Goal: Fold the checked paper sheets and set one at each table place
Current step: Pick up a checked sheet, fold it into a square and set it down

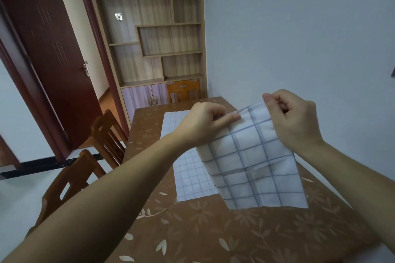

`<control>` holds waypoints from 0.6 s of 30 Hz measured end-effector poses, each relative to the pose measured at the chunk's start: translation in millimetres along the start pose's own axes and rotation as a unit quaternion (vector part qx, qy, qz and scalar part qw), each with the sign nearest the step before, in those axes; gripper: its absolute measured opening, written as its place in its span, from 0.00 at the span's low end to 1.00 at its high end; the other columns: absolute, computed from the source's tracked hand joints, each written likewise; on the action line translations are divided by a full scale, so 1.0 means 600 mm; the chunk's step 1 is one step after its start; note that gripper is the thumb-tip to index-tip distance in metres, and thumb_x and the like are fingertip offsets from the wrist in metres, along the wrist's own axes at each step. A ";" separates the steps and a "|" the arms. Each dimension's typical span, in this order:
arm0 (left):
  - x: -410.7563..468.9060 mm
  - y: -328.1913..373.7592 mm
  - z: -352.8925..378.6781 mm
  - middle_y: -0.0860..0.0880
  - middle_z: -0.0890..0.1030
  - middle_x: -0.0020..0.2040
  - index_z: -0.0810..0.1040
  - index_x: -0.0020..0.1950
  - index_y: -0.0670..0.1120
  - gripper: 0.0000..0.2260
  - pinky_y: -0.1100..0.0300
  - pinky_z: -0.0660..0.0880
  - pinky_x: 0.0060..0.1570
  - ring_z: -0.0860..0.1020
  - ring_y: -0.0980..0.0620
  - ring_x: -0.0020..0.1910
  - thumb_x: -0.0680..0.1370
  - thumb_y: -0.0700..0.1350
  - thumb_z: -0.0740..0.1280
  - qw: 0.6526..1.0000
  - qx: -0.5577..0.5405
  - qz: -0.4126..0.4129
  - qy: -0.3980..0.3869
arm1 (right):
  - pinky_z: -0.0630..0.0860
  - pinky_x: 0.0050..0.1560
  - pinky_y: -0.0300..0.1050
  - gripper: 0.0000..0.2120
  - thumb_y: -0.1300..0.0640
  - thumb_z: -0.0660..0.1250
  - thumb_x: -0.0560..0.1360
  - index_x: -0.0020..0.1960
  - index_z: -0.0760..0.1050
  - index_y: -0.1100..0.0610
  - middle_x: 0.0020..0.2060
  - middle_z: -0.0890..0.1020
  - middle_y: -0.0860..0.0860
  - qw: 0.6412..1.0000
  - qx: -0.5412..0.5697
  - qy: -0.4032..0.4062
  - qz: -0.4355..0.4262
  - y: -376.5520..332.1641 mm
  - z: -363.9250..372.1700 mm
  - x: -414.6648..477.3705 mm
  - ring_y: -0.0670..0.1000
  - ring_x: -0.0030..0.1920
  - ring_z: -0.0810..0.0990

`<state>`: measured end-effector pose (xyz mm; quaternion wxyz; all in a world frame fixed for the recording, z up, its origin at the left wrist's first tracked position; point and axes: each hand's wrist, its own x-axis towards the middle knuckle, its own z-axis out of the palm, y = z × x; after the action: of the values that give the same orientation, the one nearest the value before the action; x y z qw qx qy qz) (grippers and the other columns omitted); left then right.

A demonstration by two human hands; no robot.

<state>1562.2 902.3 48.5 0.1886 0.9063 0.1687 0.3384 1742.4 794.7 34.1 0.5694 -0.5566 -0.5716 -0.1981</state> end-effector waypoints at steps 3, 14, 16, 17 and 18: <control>-0.006 -0.011 -0.013 0.38 0.75 0.30 0.79 0.36 0.35 0.24 0.55 0.69 0.30 0.72 0.44 0.30 0.77 0.56 0.66 1.000 0.010 -0.004 0.028 | 0.61 0.29 0.41 0.17 0.53 0.63 0.80 0.36 0.73 0.61 0.22 0.66 0.55 1.000 0.012 0.016 0.004 0.000 -0.008 0.001 0.58 0.30 0.66; -0.022 0.000 0.032 0.53 0.86 0.48 0.82 0.52 0.44 0.13 0.62 0.79 0.48 0.84 0.57 0.47 0.76 0.53 0.71 0.880 -0.413 -0.237 -0.001 | 0.62 0.28 0.40 0.22 0.51 0.62 0.81 0.33 0.68 0.62 0.22 0.64 0.47 0.974 0.074 0.092 0.195 0.017 -0.029 0.035 0.45 0.24 0.63; -0.024 0.002 0.038 0.53 0.86 0.46 0.82 0.48 0.47 0.04 0.61 0.80 0.47 0.84 0.57 0.45 0.77 0.46 0.71 0.890 -0.387 -0.238 0.015 | 0.63 0.28 0.38 0.22 0.47 0.63 0.79 0.31 0.64 0.57 0.23 0.65 0.47 0.949 0.121 0.097 0.275 0.022 -0.029 0.028 0.45 0.24 0.64; -0.024 0.003 0.041 0.52 0.86 0.47 0.82 0.48 0.48 0.02 0.59 0.81 0.48 0.84 0.56 0.46 0.77 0.45 0.71 0.888 -0.393 -0.239 0.030 | 0.64 0.32 0.39 0.22 0.43 0.63 0.78 0.33 0.65 0.57 0.27 0.67 0.50 0.930 0.159 0.085 0.320 0.023 -0.028 0.024 0.47 0.28 0.67; -0.023 0.004 0.041 0.52 0.86 0.46 0.82 0.48 0.48 0.01 0.58 0.82 0.49 0.84 0.55 0.46 0.77 0.44 0.71 0.882 -0.405 -0.236 0.049 | 0.66 0.37 0.42 0.23 0.39 0.65 0.75 0.37 0.71 0.58 0.32 0.70 0.54 0.904 0.209 0.058 0.368 0.023 -0.026 0.017 0.50 0.33 0.70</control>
<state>1569.3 888.4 24.8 0.6046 0.6671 0.2348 0.3665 1763.4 789.6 41.6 0.7368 -0.5834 -0.3210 0.1174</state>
